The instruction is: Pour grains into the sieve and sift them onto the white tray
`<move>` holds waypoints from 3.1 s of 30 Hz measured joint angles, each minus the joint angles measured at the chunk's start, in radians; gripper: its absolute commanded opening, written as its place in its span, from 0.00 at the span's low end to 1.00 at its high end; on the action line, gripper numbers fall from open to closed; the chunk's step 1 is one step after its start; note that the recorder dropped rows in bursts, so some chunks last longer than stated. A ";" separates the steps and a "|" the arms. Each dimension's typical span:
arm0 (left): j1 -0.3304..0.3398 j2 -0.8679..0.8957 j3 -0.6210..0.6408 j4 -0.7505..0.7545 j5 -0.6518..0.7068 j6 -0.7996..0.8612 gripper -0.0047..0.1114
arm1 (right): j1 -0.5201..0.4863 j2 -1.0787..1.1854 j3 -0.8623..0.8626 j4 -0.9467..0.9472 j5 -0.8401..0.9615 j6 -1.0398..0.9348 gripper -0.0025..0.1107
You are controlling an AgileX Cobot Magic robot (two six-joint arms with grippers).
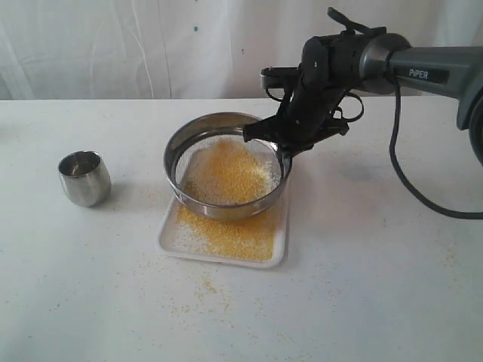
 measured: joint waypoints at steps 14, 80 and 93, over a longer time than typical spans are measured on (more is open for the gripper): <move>0.000 0.000 0.000 0.000 0.000 0.000 0.04 | 0.000 -0.005 0.006 0.021 0.053 -0.058 0.02; 0.000 0.000 0.000 0.000 0.000 0.000 0.04 | 0.004 -0.046 0.051 0.157 0.144 -0.015 0.02; 0.000 0.000 0.000 0.000 0.000 0.000 0.04 | 0.002 -0.027 0.053 0.050 0.013 -0.028 0.02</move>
